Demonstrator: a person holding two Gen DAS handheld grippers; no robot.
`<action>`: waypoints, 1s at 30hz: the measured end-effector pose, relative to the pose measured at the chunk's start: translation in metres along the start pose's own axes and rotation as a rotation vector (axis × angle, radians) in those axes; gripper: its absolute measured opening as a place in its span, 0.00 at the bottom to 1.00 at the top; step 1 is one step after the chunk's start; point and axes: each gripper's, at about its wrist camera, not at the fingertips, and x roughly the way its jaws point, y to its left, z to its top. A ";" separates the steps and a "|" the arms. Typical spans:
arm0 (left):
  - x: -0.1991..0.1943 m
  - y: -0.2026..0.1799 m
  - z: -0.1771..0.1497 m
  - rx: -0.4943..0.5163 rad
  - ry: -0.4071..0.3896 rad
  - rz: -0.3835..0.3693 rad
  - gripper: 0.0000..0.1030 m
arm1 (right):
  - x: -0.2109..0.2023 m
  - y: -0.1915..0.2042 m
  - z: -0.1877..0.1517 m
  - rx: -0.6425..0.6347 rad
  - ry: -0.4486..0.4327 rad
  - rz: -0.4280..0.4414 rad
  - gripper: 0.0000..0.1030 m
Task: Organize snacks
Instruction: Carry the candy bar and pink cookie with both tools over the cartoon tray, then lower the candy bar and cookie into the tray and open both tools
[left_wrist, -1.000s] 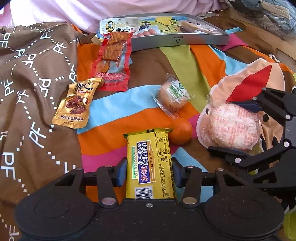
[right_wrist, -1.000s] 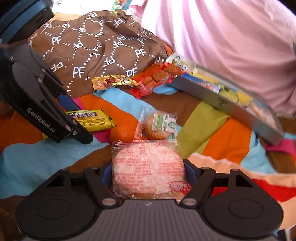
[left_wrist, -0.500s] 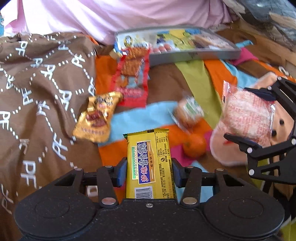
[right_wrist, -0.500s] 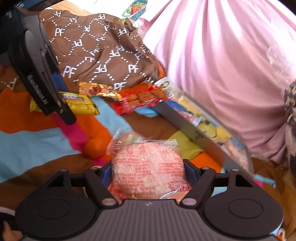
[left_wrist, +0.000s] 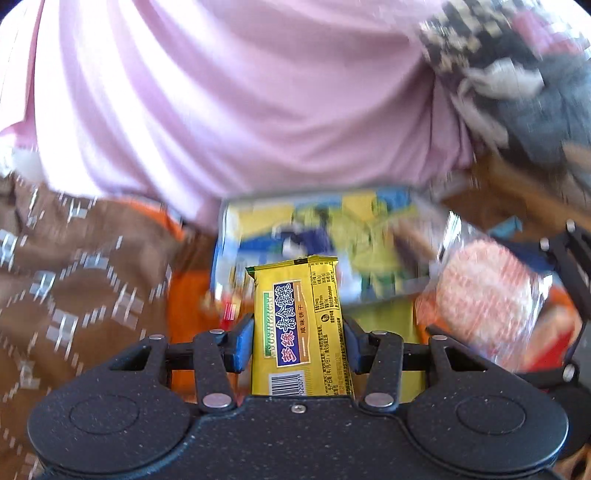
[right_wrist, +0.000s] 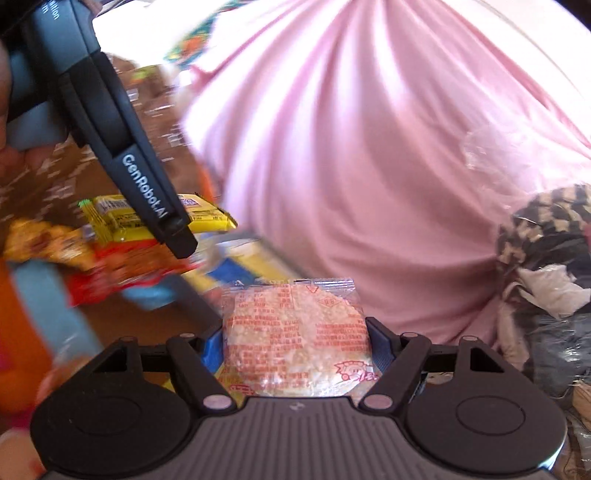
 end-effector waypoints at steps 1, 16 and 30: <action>0.004 0.000 0.008 -0.007 -0.021 0.003 0.49 | 0.008 -0.005 0.002 0.015 -0.002 -0.019 0.76; 0.108 -0.009 0.085 -0.134 -0.147 0.117 0.49 | 0.106 -0.038 0.005 0.139 0.034 -0.176 0.76; 0.177 -0.010 0.079 -0.223 0.027 0.139 0.49 | 0.134 -0.032 -0.018 0.218 0.132 -0.098 0.76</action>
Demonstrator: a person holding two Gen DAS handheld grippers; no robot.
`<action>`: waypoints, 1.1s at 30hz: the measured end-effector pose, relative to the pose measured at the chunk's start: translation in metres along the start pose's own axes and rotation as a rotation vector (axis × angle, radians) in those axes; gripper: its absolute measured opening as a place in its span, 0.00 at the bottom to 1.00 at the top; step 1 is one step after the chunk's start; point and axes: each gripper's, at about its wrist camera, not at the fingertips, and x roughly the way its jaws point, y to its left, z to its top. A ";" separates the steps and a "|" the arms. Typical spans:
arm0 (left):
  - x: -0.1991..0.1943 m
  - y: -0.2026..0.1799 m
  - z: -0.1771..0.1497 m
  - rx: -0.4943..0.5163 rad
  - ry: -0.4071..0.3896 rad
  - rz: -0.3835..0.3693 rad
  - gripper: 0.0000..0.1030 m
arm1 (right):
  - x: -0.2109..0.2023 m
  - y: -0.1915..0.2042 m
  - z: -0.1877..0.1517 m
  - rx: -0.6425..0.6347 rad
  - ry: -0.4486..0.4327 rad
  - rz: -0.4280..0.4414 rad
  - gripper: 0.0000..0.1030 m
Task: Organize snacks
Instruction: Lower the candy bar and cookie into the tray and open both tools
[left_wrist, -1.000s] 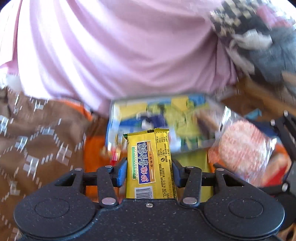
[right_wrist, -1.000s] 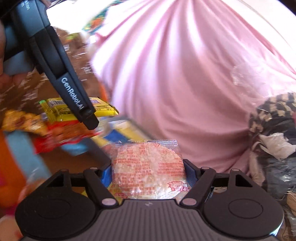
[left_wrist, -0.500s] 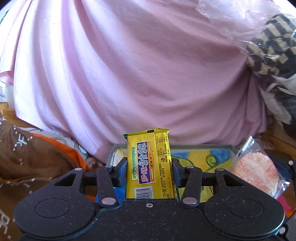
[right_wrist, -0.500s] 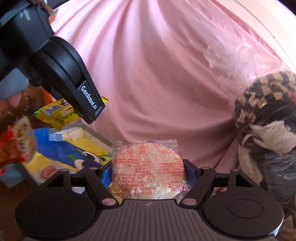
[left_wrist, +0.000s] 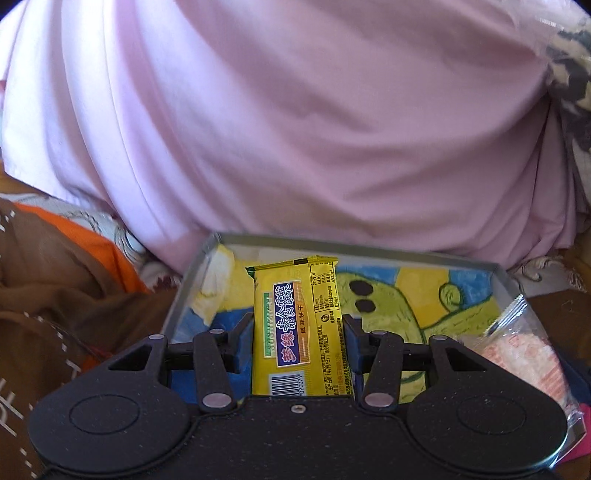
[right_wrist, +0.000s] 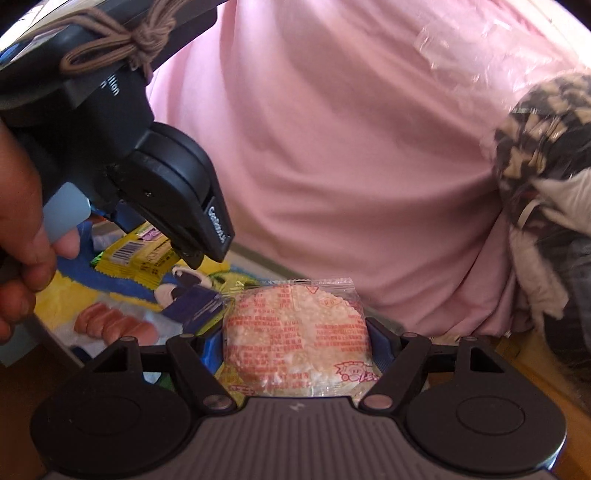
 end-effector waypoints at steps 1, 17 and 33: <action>0.002 -0.001 -0.001 -0.001 0.011 0.001 0.49 | 0.001 0.000 -0.002 0.004 0.007 0.002 0.76; 0.017 -0.001 -0.009 -0.023 0.095 0.004 0.78 | 0.012 -0.011 -0.006 0.084 0.086 0.033 0.94; -0.036 -0.001 0.022 -0.133 -0.088 -0.009 0.98 | -0.025 -0.039 0.026 0.144 -0.040 -0.039 1.00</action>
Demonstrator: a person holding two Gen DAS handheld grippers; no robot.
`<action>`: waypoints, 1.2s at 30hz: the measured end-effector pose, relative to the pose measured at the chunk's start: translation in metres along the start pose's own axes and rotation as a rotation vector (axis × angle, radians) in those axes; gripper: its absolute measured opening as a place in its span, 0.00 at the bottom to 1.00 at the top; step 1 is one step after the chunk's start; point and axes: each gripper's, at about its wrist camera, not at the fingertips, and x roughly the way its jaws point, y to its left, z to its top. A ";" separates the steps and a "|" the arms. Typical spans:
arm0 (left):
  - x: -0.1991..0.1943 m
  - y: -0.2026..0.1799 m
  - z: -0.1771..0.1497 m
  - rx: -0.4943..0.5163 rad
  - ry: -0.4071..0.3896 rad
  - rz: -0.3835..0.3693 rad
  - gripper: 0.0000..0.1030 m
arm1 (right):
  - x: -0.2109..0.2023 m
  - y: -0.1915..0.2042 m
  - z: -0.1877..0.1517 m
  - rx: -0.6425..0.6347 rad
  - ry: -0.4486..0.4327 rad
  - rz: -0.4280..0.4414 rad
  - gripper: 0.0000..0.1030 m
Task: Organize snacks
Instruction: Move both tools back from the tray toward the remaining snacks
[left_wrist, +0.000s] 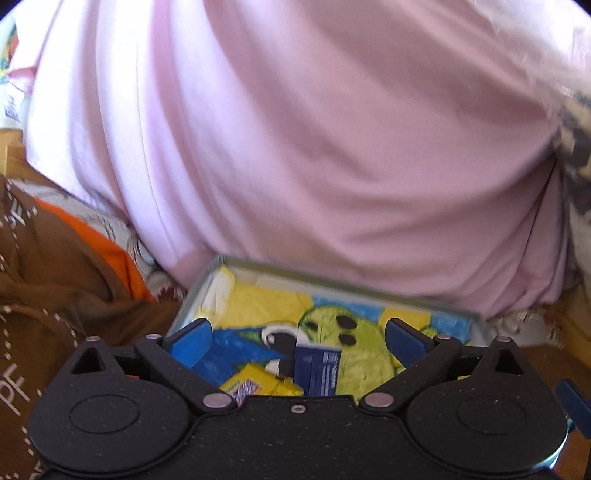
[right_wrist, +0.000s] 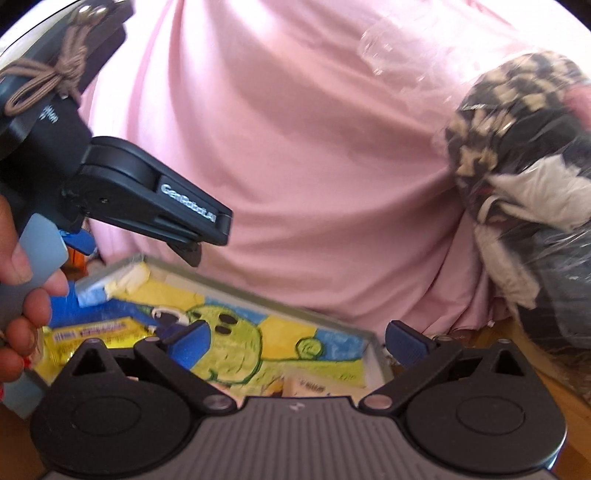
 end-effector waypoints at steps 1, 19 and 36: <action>-0.005 0.000 0.003 -0.004 -0.020 -0.004 0.98 | -0.004 -0.003 0.004 0.010 -0.010 -0.006 1.00; -0.106 0.025 0.025 0.055 -0.198 -0.025 0.99 | -0.098 -0.028 0.050 0.201 -0.199 -0.022 1.00; -0.181 0.102 0.002 0.147 -0.097 0.001 0.99 | -0.164 -0.020 0.031 0.156 -0.256 0.079 1.00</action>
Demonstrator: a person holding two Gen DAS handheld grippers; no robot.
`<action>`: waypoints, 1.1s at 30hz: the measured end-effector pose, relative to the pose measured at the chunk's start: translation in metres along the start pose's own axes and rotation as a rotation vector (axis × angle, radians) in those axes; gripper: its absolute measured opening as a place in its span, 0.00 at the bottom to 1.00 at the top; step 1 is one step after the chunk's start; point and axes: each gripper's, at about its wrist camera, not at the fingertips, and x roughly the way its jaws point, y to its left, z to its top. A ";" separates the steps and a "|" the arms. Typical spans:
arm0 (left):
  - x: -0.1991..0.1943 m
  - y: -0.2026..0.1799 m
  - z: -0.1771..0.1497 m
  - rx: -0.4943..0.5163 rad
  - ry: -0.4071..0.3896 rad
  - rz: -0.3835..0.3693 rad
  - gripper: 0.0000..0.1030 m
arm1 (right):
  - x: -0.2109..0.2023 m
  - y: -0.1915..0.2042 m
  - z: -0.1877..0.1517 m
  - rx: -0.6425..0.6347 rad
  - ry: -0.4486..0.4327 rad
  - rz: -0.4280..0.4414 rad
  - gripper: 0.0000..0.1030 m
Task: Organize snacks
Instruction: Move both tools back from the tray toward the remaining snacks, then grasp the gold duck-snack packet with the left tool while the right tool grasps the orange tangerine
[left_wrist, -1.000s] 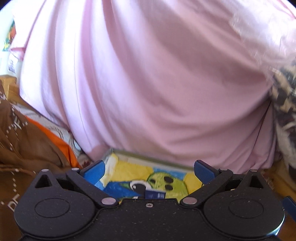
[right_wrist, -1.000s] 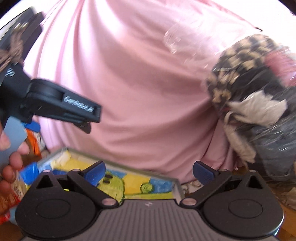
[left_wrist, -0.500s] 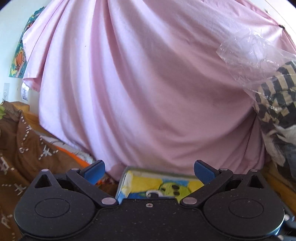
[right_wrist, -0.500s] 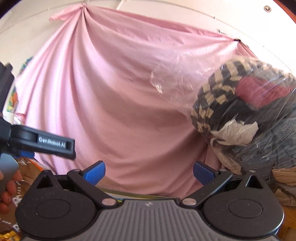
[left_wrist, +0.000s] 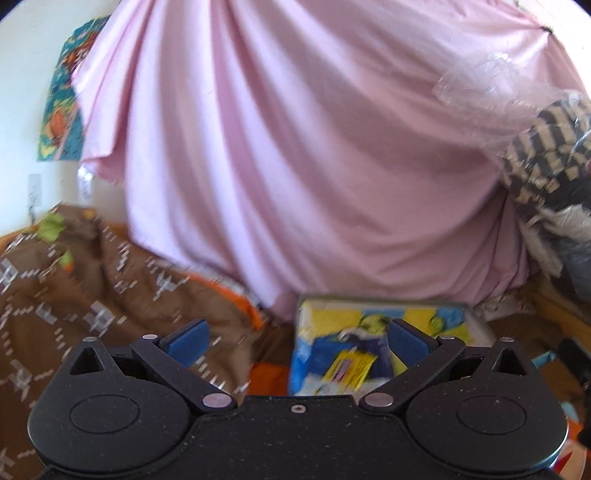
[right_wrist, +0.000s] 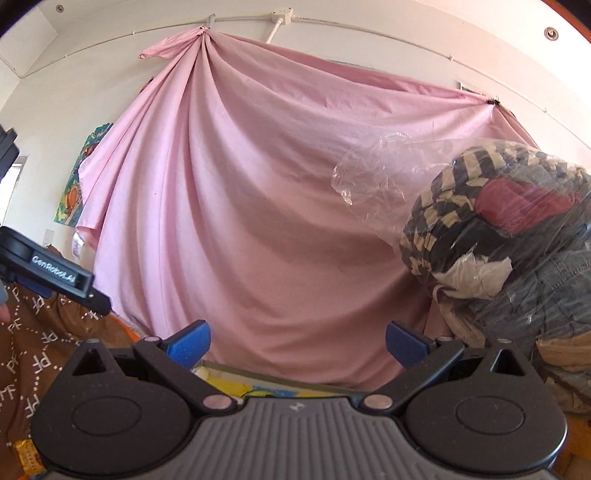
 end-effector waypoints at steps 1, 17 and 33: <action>-0.002 0.005 -0.005 -0.001 0.020 0.012 0.99 | -0.003 0.000 -0.002 0.009 0.010 0.009 1.00; -0.031 0.055 -0.063 0.093 0.207 0.007 0.99 | -0.040 0.029 -0.040 0.013 0.195 0.182 1.00; -0.029 0.054 -0.118 0.342 0.374 -0.232 0.99 | -0.054 0.078 -0.093 0.019 0.504 0.364 1.00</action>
